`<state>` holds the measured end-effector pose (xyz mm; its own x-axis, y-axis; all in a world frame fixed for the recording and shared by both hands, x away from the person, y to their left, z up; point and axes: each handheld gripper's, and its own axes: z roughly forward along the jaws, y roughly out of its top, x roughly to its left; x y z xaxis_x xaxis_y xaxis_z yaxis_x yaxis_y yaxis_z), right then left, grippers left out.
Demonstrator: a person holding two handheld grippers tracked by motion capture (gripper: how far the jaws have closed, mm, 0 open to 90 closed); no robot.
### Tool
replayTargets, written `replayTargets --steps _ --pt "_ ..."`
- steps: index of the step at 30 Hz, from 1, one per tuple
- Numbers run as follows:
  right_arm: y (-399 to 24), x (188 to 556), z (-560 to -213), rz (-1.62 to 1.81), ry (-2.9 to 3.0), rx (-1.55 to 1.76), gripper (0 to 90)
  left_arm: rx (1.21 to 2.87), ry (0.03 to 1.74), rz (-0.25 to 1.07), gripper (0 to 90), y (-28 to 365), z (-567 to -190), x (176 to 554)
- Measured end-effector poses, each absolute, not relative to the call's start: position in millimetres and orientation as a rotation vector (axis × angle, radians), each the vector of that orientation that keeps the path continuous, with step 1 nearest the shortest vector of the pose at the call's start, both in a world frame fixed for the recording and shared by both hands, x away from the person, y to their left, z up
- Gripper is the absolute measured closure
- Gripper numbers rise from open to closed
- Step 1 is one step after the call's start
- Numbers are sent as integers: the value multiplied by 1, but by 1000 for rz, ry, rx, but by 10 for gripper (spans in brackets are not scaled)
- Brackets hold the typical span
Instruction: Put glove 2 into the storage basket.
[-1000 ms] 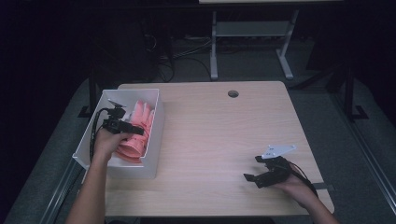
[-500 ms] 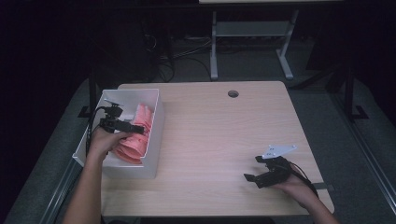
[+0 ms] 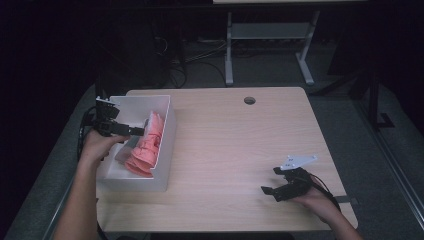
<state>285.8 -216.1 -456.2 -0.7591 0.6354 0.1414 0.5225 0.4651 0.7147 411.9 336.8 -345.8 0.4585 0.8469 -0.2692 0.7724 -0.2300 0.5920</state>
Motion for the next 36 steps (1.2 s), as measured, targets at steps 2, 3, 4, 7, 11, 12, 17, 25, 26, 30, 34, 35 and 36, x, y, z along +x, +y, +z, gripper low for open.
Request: replayTargets --steps 2,3,4,7,11,12,17,25,26,30,34,35,36 --pt "-216 286 -456 1173 2562 1020 135 2032 1324 159 152 339 -340 410" --pt "-216 285 -456 1173 2562 1019 134 2033 1307 176 151 339 -337 409" --pt "-216 285 -456 1174 2560 1020 134 2036 1293 186 151 339 -335 408" --pt "-217 286 -457 1180 2558 1017 135 2038 1257 208 140 340 -329 406" --pt "-218 286 -457 1174 2556 1028 134 2048 1226 223 140 339 -321 403" --pt "-218 286 -457 1174 2556 1028 134 2046 1216 227 140 338 -319 403" --pt "-218 286 -457 1172 2559 1027 134 2055 1168 232 140 328 -310 400" --pt "-218 286 -457 1170 2555 1030 135 2091 1084 232 140 302 -297 397" --pt "-218 286 -457 1171 2553 1030 134 2093 1073 230 140 299 -295 397" --pt "-217 286 -457 1166 2557 1028 134 2097 1042 217 141 288 -292 395" --pt "-219 287 -458 1169 2556 1025 134 2109 990 203 142 265 -288 391" --pt "-219 286 -458 1170 2556 1043 135 2107 980 202 142 260 -287 390" --pt "-219 286 -458 1171 2555 1041 134 2113 971 198 142 255 -286 389"
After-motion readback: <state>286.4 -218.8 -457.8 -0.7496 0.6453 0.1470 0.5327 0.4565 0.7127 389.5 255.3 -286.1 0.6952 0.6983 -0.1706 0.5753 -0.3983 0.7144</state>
